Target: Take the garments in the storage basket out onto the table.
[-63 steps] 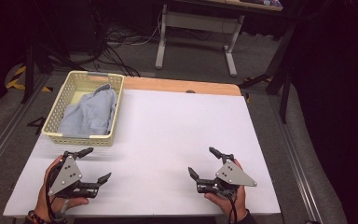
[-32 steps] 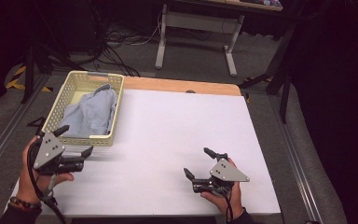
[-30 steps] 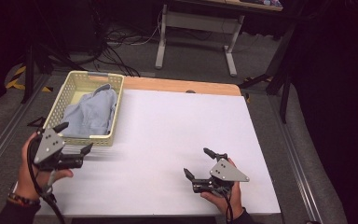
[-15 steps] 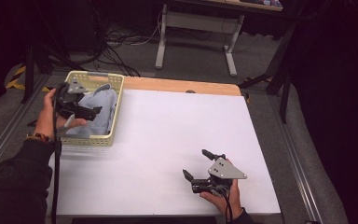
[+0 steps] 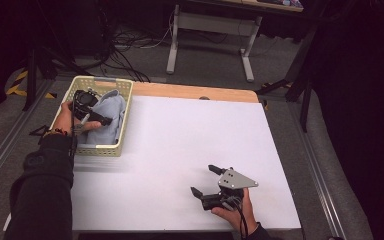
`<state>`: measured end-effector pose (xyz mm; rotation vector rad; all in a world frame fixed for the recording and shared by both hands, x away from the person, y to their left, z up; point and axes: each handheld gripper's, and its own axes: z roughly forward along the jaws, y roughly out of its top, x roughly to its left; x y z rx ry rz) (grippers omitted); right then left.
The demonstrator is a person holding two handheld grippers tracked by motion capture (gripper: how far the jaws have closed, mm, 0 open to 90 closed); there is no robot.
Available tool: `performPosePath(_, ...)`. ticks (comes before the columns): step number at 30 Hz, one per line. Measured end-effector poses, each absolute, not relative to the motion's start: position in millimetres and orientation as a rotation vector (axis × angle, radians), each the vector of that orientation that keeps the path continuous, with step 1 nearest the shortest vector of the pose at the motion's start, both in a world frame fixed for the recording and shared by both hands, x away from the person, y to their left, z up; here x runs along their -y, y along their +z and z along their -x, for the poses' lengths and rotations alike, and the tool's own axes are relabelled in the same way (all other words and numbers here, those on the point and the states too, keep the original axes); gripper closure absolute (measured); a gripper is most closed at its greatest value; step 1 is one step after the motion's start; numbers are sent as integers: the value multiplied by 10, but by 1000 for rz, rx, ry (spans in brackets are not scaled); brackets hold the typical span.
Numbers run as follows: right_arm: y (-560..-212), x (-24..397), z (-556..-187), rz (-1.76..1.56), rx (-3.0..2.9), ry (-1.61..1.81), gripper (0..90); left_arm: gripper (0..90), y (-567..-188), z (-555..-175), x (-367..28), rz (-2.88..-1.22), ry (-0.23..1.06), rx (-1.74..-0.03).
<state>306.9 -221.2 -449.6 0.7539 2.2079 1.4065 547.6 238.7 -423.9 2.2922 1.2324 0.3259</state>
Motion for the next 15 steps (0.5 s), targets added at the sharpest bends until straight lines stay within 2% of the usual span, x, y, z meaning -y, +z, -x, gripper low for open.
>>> performPosePath(2,-4511,2202,-3071,-752,-2224,1406,92,124,-4261,-5482,-2392,-2308,266,-1227)
performPosePath(3,-4511,2196,-3069,-745,-2230,1409,92,137,-4285,-5488,-2378,-2339,246,-1243)
performPosePath(5,-4505,2189,-3063,-738,-2230,1411,95,240,-4320,-5495,-2348,-2394,220,-1249)
performPosePath(9,-4509,2177,-3056,-736,-2238,1408,96,357,-4322,-5503,-2320,-2433,237,-1260)
performPosePath(15,-4533,2155,-3063,-732,-2256,1380,106,601,-4293,-5497,-2281,-2468,282,-1246)
